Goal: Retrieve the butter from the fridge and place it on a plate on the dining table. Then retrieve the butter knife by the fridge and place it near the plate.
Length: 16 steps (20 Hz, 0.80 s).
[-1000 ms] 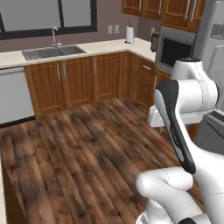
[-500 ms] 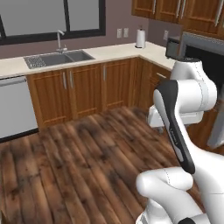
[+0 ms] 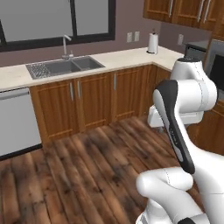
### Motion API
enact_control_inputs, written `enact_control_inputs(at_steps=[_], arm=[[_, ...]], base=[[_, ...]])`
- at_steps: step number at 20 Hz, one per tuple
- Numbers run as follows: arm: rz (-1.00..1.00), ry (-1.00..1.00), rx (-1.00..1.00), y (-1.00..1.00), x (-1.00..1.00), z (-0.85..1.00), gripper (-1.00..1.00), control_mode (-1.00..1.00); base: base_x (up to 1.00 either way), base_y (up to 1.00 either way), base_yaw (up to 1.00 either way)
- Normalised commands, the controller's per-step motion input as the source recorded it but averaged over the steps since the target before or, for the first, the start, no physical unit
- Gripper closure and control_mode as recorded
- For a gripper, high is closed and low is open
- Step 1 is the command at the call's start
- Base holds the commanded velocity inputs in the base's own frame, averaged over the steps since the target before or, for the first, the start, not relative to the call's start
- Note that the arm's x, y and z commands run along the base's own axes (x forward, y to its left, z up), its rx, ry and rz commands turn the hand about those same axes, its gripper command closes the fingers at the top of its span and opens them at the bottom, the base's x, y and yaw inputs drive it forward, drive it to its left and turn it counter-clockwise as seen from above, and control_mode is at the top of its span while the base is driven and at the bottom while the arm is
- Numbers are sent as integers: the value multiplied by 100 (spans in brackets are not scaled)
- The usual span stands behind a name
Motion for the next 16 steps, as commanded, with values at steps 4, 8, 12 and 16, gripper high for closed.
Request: enact_control_inputs(at_steps=[4,8,12,16], arm=[[0,0,0,0,0,0,-100,100],[0,0,0,0,0,0,-100,100],[0,0,0,0,0,0,-100,100],[0,0,0,0,0,0,-100,100]], base=[[100,0,-9],[100,0,-21],[100,0,-21],[100,1,-24]])
